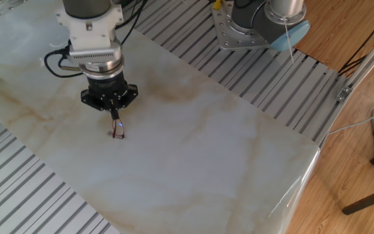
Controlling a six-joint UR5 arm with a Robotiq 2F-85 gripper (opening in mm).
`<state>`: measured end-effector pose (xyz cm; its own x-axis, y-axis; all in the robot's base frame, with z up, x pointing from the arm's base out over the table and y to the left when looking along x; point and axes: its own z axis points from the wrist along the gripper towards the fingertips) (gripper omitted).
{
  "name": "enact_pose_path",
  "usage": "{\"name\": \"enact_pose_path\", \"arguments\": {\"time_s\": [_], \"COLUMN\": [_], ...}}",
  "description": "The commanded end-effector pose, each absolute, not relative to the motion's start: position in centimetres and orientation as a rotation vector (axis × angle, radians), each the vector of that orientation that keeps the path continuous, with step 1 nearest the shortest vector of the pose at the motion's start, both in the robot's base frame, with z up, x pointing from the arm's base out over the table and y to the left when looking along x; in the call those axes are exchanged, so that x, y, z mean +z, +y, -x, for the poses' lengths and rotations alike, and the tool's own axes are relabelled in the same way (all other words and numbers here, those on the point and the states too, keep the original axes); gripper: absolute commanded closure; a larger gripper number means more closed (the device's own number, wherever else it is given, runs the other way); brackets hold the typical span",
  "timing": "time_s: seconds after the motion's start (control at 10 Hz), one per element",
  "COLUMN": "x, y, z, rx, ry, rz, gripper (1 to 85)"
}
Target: Unfold the leg of the glasses (with one hand)
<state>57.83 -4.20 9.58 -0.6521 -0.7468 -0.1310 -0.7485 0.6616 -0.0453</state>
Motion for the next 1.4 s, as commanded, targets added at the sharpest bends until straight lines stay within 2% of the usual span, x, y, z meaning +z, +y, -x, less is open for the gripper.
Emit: {"name": "enact_pose_path", "arguments": {"time_s": [0.0,0.4,1.3], "x": [11.4,15.5,15.3], "y": [-4.7,-3.3,-2.4], "z": [-57.2,-55.3,-57.2], "rx": [0.010,-0.042,-0.046], "ry": [2.757,2.835,2.763], "rz": [1.204,1.161,1.181], "gripper": [84.3,84.3,84.3]}}
